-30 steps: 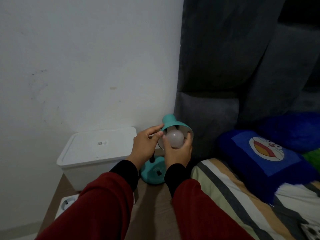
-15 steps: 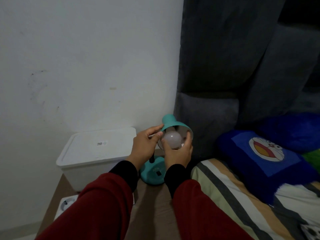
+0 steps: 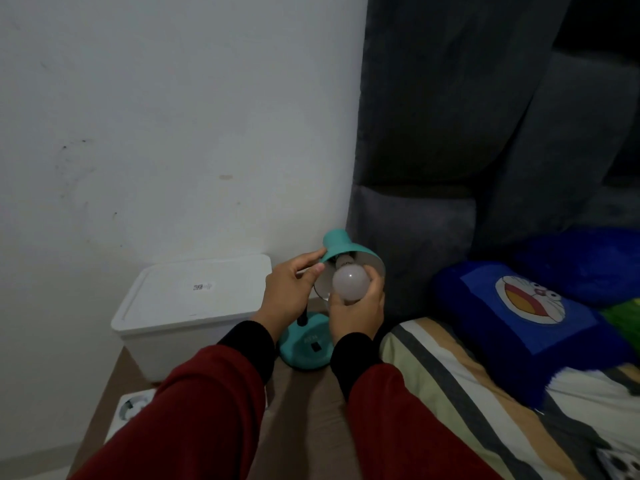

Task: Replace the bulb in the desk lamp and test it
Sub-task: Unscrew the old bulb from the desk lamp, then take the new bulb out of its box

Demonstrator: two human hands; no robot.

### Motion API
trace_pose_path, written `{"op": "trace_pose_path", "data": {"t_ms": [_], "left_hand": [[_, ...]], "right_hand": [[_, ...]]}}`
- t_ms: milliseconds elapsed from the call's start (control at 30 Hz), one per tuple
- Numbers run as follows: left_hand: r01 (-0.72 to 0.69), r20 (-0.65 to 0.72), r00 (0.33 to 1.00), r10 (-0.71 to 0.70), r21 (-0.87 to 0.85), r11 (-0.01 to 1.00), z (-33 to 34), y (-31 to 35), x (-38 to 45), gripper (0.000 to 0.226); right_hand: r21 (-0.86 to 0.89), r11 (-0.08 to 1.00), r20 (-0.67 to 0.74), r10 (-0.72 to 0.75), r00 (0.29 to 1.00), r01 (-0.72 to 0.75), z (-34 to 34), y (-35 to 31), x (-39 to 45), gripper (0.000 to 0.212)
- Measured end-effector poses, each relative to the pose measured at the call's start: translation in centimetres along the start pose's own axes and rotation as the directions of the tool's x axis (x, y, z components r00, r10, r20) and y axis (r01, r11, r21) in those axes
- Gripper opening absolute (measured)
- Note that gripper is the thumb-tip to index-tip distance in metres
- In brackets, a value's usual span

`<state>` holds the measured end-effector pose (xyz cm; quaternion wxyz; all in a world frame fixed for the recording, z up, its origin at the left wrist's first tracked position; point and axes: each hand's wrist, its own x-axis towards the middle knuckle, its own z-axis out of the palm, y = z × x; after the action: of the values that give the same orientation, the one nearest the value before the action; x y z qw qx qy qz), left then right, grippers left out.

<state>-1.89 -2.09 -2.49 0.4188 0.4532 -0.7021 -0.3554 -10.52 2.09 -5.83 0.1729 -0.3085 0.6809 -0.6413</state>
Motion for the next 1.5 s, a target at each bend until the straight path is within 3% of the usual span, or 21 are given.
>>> {"op": "trace_pose_path", "data": {"t_ms": [200,333,500,633,800,867,967,1200,1500], "left_hand": [[0.034,-0.018,0.999,-0.033,0.036,0.999,-0.1,0.9,-0.6,0.043],[0.094,-0.025,0.995,-0.091,0.138,0.986,-0.3,1.1,-1.2,0.049],[0.157,-0.01,0.986,-0.164,0.354,0.922,-1.2,0.5,-2.5,0.041],[0.167,0.031,0.974,-0.223,0.566,0.807,-2.4,-0.9,-4.6,0.037],[0.09,0.096,0.948,-0.304,0.834,0.545,-4.2,-3.4,-8.3,0.036],[0.071,0.092,0.94,-0.328,0.889,0.452,-4.6,-4.6,-9.3,0.036],[0.06,0.09,0.935,-0.344,0.913,0.404,-5.4,-6.0,-10.4,0.035],[0.041,0.084,0.956,-0.28,0.911,0.411,-6.0,-9.1,-11.8,0.039],[0.022,0.061,0.991,-0.116,0.797,0.604,-6.4,-13.0,-11.9,0.035]], "right_hand": [[-0.048,0.999,0.028,-0.017,0.999,0.019,-1.0,0.2,-0.2,0.064],[-0.114,0.989,0.185,-0.067,0.98,0.089,-2.8,-0.3,-0.3,0.076],[-0.232,0.961,0.315,-0.072,0.946,0.15,-5.1,-1.3,-0.5,0.066],[-0.264,0.953,0.354,-0.045,0.934,0.146,-6.7,-1.9,-0.9,0.063],[-0.267,0.954,0.437,-0.003,0.899,0.133,-7.7,-1.8,-1.9,0.057],[-0.275,0.95,0.499,0.013,0.866,0.145,-7.8,-1.5,-2.4,0.05],[-0.301,0.941,0.571,0.048,0.82,0.155,-7.4,-0.9,-3.3,0.043],[-0.405,0.894,0.681,0.157,0.716,0.189,-4.8,2.4,-5.3,0.044],[-0.435,0.892,0.713,0.258,0.652,0.122,-1.5,8.5,-7.6,0.042]]}}
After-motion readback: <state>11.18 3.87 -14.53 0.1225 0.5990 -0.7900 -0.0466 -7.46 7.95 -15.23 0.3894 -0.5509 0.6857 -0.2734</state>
